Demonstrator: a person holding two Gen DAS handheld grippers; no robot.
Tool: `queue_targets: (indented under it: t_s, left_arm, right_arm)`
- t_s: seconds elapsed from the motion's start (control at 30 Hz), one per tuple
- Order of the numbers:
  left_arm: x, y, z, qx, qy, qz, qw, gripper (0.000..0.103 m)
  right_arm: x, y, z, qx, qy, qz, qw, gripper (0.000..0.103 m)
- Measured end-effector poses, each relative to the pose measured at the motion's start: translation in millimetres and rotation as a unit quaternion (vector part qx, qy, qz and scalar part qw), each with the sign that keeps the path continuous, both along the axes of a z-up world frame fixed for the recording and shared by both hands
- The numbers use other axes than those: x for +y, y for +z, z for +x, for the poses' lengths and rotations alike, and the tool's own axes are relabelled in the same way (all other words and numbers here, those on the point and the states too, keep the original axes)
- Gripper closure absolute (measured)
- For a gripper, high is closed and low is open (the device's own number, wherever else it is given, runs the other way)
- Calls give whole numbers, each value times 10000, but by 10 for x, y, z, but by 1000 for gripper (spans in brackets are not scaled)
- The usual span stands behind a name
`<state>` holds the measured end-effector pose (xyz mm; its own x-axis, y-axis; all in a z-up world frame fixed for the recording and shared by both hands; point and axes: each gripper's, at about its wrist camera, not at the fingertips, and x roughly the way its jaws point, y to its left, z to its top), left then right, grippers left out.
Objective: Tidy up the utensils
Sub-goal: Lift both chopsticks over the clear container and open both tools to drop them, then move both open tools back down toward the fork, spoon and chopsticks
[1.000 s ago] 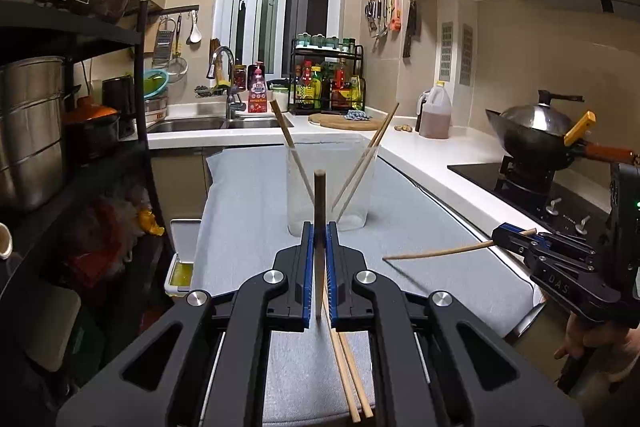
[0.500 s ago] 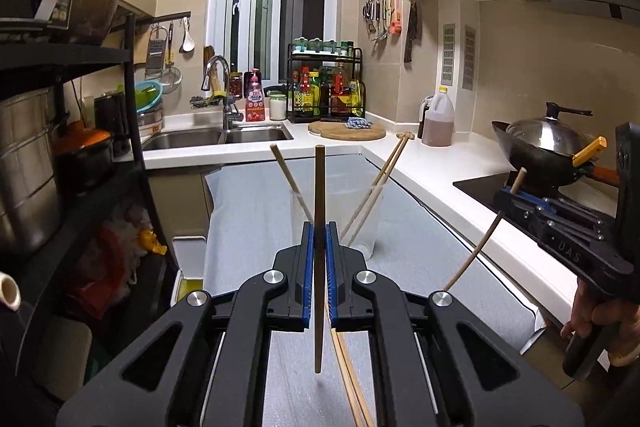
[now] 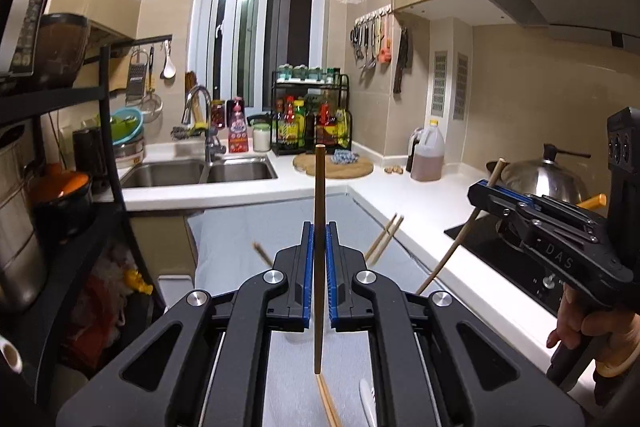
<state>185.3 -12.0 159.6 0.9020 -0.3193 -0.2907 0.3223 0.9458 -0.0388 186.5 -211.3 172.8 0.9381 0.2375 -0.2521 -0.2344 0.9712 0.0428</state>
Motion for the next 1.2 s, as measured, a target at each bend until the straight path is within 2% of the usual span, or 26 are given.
queue_targets:
  t_s: [0.27, 0.47, 0.63, 0.87, 1.2]
  left_arm:
    - [-158, 282, 282, -327, -141, -2, 9994, 97]
    - [-229, 349, 526, -532, -113, -55, 9985, 97]
    - [-281, 259, 785, -490, -19, -47, 9988, 97]
    - [-281, -37, 1126, -121, 37, -61, 9999, 97]
    - [-245, -299, 1344, 216, 183, 16, 9996, 97]
  right_arm:
    - [97, 348, 336, -273, 75, -29, 9996, 96]
    - [114, 440, 542, -365, 61, -39, 9993, 96]
    - [99, 357, 731, -277, 18, -17, 9996, 96]
    - [119, 132, 1014, -2, 4, 0, 10000, 96]
    - [108, -151, 1208, 298, -36, -7, 9995, 96]
